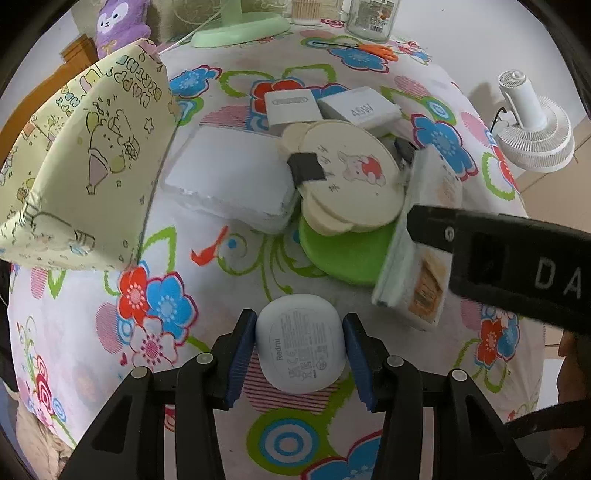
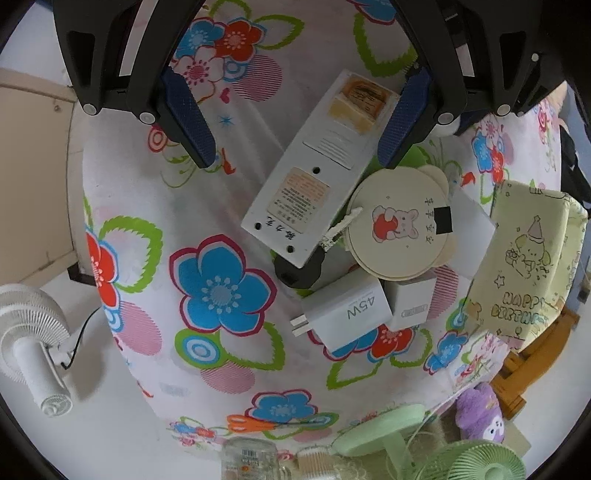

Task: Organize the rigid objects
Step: 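Grasp the earbud case with the left tool while the right tool grasps the power bank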

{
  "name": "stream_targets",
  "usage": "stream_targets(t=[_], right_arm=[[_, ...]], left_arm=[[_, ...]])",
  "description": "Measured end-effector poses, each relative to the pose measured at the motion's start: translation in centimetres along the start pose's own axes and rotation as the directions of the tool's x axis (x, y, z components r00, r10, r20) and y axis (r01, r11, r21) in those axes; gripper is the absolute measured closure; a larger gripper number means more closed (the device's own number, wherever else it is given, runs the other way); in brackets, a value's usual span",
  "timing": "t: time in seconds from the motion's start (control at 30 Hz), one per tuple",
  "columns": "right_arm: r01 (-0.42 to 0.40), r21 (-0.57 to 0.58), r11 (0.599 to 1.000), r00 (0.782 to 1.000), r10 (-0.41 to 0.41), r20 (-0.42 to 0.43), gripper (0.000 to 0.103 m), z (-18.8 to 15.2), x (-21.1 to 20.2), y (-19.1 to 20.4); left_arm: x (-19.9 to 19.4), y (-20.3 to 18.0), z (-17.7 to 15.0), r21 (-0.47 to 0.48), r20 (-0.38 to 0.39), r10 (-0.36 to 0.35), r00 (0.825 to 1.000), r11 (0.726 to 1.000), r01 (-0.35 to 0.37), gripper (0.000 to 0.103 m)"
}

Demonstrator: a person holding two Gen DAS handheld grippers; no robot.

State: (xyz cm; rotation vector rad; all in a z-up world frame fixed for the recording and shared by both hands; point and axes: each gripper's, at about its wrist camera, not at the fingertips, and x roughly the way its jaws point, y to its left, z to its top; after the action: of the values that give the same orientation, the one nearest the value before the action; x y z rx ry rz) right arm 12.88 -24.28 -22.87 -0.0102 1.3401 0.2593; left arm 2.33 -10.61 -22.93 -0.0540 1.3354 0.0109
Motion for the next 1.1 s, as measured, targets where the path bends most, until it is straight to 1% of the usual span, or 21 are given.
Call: stream_targets(t=[0.03,0.07,0.1,0.17,0.23,0.27,0.33,0.5,0.6,0.7,0.83,1.1], right_arm=[[0.001,-0.002,1.000,1.000,-0.001,-0.006,0.012,0.1,0.2,0.2],[0.001,-0.004,1.000,1.000,-0.001,-0.011,0.017,0.1,0.3,0.3],[-0.004,-0.006,1.000,1.000,0.004,-0.017,0.020,0.2,0.5,0.4],[-0.030,-0.002,1.000,0.999,0.030,-0.036,0.031,0.3,0.8,0.6],[-0.061,0.012,0.998,0.996,0.062,-0.058,0.037,0.4,1.2,0.7],[-0.071,0.016,0.997,0.995,0.072,-0.065,0.038,0.5,1.3,0.7],[-0.065,0.007,0.998,0.996,0.065,-0.064,0.040,0.6,1.3,0.8],[-0.049,-0.051,0.998,0.998,0.046,-0.051,0.044,0.6,1.2,1.1],[-0.026,-0.089,0.996,0.999,0.022,-0.040,0.047,0.3,1.0,1.6],[-0.006,-0.110,0.994,1.000,0.002,-0.031,0.049,0.0,0.8,1.9],[0.000,-0.100,0.995,1.000,-0.003,-0.030,0.051,-0.4,0.5,1.4],[0.009,-0.094,0.996,1.000,-0.010,-0.006,0.054,-1.5,-0.7,0.1]], left_arm=[[0.0,0.1,0.3,0.000,0.000,0.002,1.000,1.000,-0.002,0.054],[0.0,0.3,0.5,0.000,0.001,0.003,1.000,1.000,-0.003,0.054],[0.0,0.4,0.7,0.001,0.001,0.003,1.000,1.000,-0.003,0.054],[0.0,0.9,1.2,0.003,-0.001,0.007,1.000,1.000,-0.007,0.054],[-0.1,1.3,1.6,0.007,-0.001,0.010,1.000,1.000,-0.010,0.054],[0.0,1.6,1.9,0.009,-0.002,0.011,1.000,1.000,-0.011,0.054],[0.0,2.1,2.2,0.009,-0.006,0.010,1.000,1.000,-0.009,0.054],[0.1,2.6,2.9,0.023,-0.015,-0.006,1.000,1.000,0.007,0.054],[0.2,2.6,3.3,0.032,-0.021,-0.008,1.000,0.999,0.009,0.054],[0.2,2.7,3.0,0.054,-0.029,-0.006,1.000,0.999,0.007,0.054],[0.7,1.0,3.6,0.064,-0.027,-0.004,1.000,0.998,0.006,0.054],[0.2,-1.2,3.3,0.072,-0.011,-0.005,1.000,0.997,0.006,0.054]])
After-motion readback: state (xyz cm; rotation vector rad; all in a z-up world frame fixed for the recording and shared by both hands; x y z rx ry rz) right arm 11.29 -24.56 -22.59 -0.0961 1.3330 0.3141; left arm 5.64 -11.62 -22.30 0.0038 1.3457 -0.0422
